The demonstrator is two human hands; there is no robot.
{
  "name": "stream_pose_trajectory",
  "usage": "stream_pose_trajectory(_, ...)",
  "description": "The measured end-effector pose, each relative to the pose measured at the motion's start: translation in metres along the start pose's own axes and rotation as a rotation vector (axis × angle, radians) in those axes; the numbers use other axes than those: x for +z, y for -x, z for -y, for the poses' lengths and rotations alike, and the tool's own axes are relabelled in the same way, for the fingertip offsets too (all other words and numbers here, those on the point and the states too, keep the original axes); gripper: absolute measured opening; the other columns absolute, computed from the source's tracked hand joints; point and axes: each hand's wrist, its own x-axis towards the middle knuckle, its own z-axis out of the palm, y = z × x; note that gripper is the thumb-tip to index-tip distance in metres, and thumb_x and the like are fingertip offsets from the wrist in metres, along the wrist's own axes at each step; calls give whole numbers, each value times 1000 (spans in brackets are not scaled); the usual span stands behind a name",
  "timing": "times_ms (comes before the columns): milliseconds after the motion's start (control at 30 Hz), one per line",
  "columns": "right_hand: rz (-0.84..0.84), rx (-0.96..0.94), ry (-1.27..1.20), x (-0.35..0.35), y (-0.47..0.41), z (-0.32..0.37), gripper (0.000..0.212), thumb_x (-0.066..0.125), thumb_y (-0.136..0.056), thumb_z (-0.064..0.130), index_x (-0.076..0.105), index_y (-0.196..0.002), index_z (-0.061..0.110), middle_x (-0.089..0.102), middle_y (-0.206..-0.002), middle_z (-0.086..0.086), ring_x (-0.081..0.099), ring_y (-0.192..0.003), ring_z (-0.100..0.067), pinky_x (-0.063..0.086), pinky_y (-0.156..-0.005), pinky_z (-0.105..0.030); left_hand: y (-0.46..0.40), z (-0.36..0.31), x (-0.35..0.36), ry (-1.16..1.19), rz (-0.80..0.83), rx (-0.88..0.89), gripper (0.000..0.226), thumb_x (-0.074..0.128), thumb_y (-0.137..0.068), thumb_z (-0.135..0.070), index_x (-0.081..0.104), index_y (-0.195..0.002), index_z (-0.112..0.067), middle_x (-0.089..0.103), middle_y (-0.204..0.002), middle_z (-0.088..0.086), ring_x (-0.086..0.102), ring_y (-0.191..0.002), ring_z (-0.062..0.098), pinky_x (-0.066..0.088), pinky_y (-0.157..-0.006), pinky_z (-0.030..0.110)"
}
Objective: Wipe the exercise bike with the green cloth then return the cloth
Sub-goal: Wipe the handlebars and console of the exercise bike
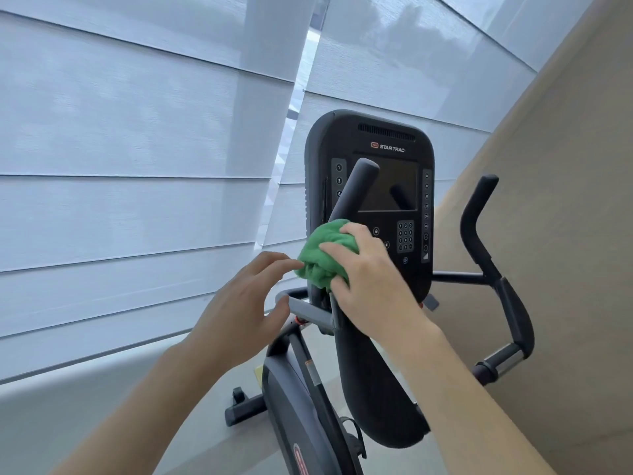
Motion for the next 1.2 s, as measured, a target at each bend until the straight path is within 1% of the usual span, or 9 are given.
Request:
stream_pose_trajectory(67, 85, 36, 192, 16, -8, 15, 37, 40, -95, 30, 60, -123, 17, 35, -151, -14, 44, -103, -30, 48, -88, -36, 1, 1, -2, -17, -16, -19, 48, 60, -97, -21, 53, -139, -42, 46, -136, -31, 58, -112, 0, 58, -86, 36)
stream_pose_trajectory(167, 143, 58, 391, 26, -9, 25, 19, 45, -99, 26, 53, -113, 16, 36, -142, -17, 35, -93, -27, 36, -78, -33, 4, 3, -5, -26, -28, -34, 47, 61, -97, -21, 54, -139, -42, 46, -135, -31, 58, -112, 0, 58, -87, 37)
stream_pose_trajectory(267, 143, 38, 395, 26, -1, 29, 40, 24, -93, 25, 59, -109, 14, 40, -138, -16, 37, -92, -28, 44, -74, -33, 6, 6, -9, -20, -30, -38, 47, 62, -97, -20, 54, -138, -43, 46, -134, -32, 57, -111, -1, 57, -87, 35)
stream_pose_trajectory(367, 207, 31, 415, 28, 16, 38, 22, 48, -91, 12, 62, -109, 13, 41, -141, -15, 44, -99, -32, 47, -73, -34, 8, 8, -13, -20, -25, -34, 46, 61, -97, -22, 54, -137, -45, 46, -134, -32, 58, -113, -1, 57, -88, 34)
stream_pose_trajectory(533, 258, -52, 256, 17, 41, 19, 24, 52, -92, 17, 62, -113, 20, 37, -150, -5, 40, -104, -28, 49, -86, -35, 9, 11, -15, 2, 3, 0, 45, 60, -97, -24, 53, -136, -47, 47, -134, -33, 57, -115, 0, 55, -89, 32)
stream_pose_trajectory(700, 288, -39, -131, -18, 49, -24, 33, 60, -88, 19, 73, -116, 30, 45, -131, 17, 53, -112, -14, 52, -96, -33, 3, 6, -9, -4, 50, 36, 45, 58, -98, -24, 53, -138, -45, 48, -133, -31, 56, -115, 0, 55, -90, 32)
stream_pose_trajectory(900, -89, 159, -445, -51, 46, -68, 43, 58, -82, 14, 76, -120, 25, 53, -132, 11, 55, -126, -6, 39, -103, -8, -9, -6, 4, -57, 80, 83, 48, 59, -98, -23, 50, -138, -48, 45, -135, -33, 49, -122, -9, 43, -90, 14)
stream_pose_trajectory(1067, -429, 154, -475, -63, 24, -90, 45, 61, -88, 5, 72, -128, 21, 52, -138, 6, 52, -130, -3, 39, -108, -9, -36, -26, 5, -155, 52, 135, 52, 62, -97, -17, 52, -142, -42, 45, -141, -26, 50, -130, 2, 52, -97, 30)
stream_pose_trajectory(1200, -565, 146, -605, -60, -3, -101, 47, 64, -90, 0, 71, -131, 20, 53, -139, 4, 52, -131, 0, 40, -111, -14, -66, -41, 4, -258, 40, 163, 51, 63, -97, -17, 53, -143, -36, 45, -146, -21, 48, -133, 9, 54, -98, 38)
